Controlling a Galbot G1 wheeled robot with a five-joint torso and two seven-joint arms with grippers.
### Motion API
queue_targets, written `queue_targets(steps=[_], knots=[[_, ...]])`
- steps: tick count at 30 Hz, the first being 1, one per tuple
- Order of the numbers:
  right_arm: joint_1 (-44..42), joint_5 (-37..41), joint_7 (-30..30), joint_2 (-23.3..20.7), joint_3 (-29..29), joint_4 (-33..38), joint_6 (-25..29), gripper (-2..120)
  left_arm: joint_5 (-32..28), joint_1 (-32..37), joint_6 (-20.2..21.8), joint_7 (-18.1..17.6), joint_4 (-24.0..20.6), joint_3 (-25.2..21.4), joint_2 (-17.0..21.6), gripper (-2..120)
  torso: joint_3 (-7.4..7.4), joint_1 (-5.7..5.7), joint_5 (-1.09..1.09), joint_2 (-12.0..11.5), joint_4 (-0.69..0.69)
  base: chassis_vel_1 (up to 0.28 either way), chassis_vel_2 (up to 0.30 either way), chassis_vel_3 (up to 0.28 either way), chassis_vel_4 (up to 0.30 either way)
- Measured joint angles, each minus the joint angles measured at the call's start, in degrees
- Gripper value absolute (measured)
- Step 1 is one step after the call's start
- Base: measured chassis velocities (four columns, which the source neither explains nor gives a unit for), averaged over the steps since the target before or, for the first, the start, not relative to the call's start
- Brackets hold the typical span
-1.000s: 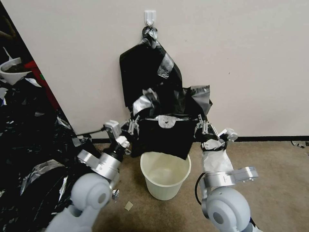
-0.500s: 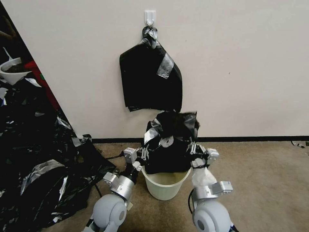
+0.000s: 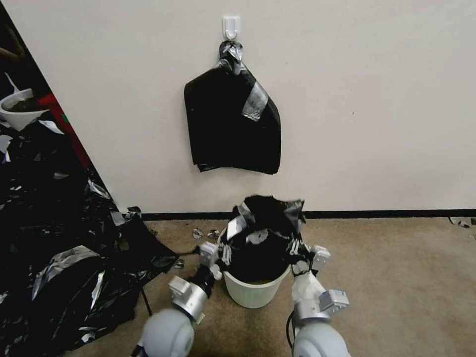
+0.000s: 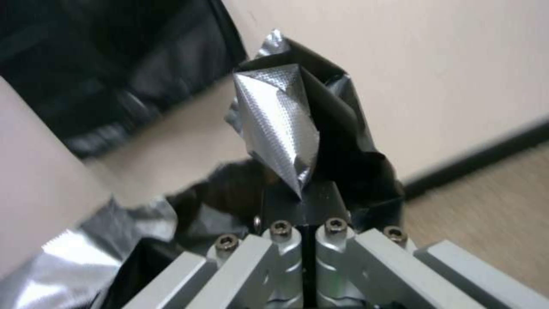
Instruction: Place a trash bag onto the trash bin.
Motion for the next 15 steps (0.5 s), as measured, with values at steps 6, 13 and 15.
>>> queue_targets(steps=[6,13,15], knots=[[-2.1,0.7,11.3,-2.1,-3.0,4.0,-8.2,0,2.9,3.4,1.5,-7.2,-3.9,1.3,0.9,0,0.00,0.00,0.00,0.0,0.00,0.000,0.000,0.000,0.000],[-4.5,2.7,17.4,-3.7,-6.8,10.7,-14.9,0,5.3,7.7,4.3,-16.6,-10.3,2.7,1.7,0,0.00,0.00,0.00,0.0,0.00,0.000,0.000,0.000,0.000],[-5.4,3.8,19.1,-5.2,-7.9,12.7,-18.5,0,6.4,9.5,5.5,-21.0,-12.0,3.5,1.2,0,0.00,0.00,0.00,0.0,0.00,0.000,0.000,0.000,0.000]])
